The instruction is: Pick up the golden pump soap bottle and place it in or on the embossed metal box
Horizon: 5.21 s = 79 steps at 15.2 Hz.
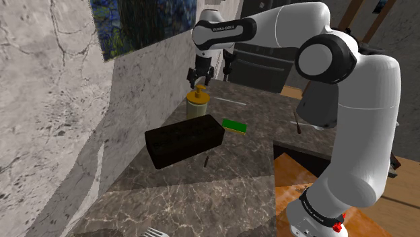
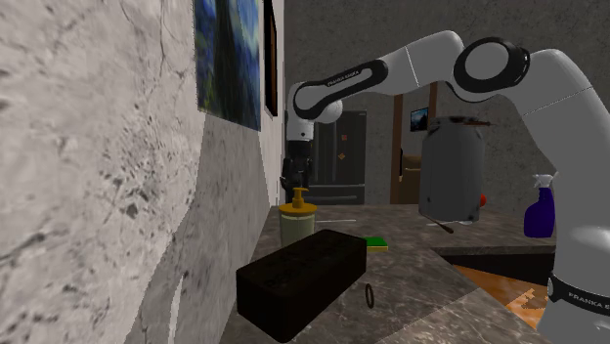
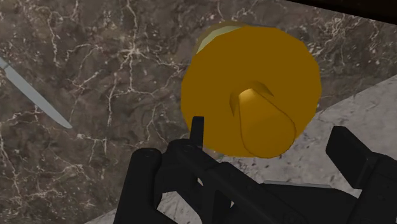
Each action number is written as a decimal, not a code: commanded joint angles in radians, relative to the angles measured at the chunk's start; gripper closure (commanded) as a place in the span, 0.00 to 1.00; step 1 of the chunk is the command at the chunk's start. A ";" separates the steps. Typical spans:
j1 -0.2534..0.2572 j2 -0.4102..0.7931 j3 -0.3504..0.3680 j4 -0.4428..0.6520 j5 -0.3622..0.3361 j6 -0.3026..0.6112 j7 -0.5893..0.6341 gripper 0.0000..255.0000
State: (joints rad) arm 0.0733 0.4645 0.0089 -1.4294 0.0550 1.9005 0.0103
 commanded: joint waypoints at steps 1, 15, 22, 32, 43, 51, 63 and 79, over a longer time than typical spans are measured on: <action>0.001 0.009 0.000 -0.015 0.000 0.024 0.000 0.00; 0.002 0.016 0.001 -0.037 0.000 0.054 0.000 1.00; 0.002 0.013 0.001 -0.029 0.000 0.043 0.000 1.00; 0.002 -0.005 0.001 0.078 -0.002 -0.082 0.007 1.00; 0.001 0.007 0.001 0.245 -0.003 -0.237 0.014 1.00; 0.000 0.049 0.001 0.421 -0.004 -0.370 0.021 1.00; 0.104 -0.198 0.043 0.180 -0.014 -0.370 0.165 1.00; 0.202 -0.389 0.110 -0.073 -0.013 -0.299 0.329 1.00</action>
State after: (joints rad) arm 0.2746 0.0814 0.1186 -1.4808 0.0413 1.5848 0.3390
